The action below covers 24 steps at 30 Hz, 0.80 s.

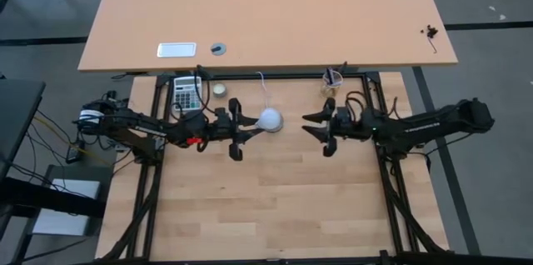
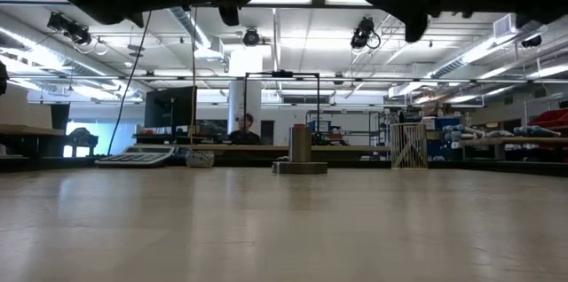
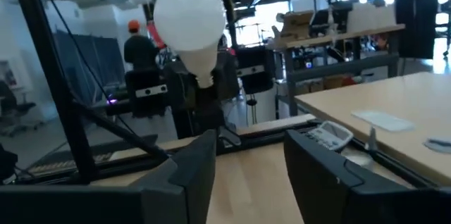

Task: Screw lightbulb
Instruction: Insert the lightbulb into the lamp

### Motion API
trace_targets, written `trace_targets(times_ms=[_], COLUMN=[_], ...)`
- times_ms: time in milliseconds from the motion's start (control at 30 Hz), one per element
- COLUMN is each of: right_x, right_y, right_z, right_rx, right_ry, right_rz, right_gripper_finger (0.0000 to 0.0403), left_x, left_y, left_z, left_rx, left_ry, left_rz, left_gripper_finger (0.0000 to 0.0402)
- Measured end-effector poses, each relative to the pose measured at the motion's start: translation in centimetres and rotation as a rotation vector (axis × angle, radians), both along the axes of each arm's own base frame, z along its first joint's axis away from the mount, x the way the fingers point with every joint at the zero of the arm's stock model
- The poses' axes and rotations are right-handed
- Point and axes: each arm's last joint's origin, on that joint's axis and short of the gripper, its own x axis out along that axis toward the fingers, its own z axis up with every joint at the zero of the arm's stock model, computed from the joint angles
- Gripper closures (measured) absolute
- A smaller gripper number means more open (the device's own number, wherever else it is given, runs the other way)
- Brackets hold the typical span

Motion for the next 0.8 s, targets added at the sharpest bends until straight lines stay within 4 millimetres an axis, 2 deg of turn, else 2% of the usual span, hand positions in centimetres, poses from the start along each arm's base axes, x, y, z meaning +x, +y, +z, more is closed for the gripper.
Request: trace_targets(times_ms=[233, 500, 800], right_x=[4.1, 8.6, 11.9], right_y=[1.0, 1.6, 1.8], right_z=[2.1, 4.8, 6.0], right_rx=[-0.072, -0.160, -0.174], right_ry=[0.001, -0.042, -0.061], right_rz=[0.030, 0.031, 0.048], right_gripper_finger=[0.0209, 0.0189, 0.0164], left_x=[-0.3, -0.4, -0.3], left_y=[-0.1, -0.2, -0.3], left_z=[1.0, 1.2, 1.1], left_rx=[-0.012, -0.045, -0.034], left_ry=[-0.112, -0.128, -0.111], left_rz=[-0.054, -0.100, -0.117], left_gripper_finger=[0.0307, 0.0307, 0.0307])
